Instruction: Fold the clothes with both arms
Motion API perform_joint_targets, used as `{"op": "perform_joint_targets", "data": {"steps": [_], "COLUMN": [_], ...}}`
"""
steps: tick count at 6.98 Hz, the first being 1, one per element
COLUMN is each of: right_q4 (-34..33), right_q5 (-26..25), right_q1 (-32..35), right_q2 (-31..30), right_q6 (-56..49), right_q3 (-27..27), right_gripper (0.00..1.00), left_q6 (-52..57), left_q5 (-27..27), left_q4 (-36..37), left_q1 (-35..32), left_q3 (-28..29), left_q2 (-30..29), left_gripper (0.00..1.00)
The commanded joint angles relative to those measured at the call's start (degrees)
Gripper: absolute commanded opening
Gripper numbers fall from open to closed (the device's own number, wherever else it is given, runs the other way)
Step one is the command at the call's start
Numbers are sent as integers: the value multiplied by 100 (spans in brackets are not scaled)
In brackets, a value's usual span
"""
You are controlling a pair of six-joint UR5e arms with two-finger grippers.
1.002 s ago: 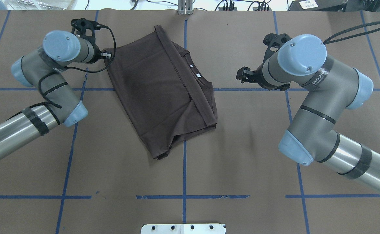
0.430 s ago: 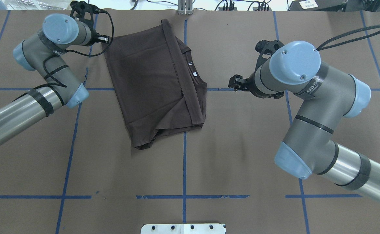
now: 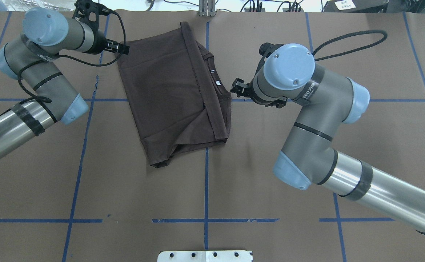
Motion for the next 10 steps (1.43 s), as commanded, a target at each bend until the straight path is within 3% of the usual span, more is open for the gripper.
{"op": "perform_joint_targets", "data": {"steps": [1,2,5,10], "right_q4": [809,846,846,829], "right_q5": [-237,-552,-582,-591], "right_q1": [-28,-132,-300,-520], "right_q2": [706,945,947,877], "right_q6": [367,420,403,412], "right_q3": [-1386,-1793,-2051,-2079], "right_gripper": [76,70,62,55], "left_q6": [-358,-396,-501,-475], "left_q5": [-86,-86,-77,-60], "left_q4": [3,3,-14,-49], "left_q1": [76,172,225,234], "left_q3": [-412,-412,-403,-368], "left_q2": [222,231,240,249], "left_gripper": [100,100,100,100]}}
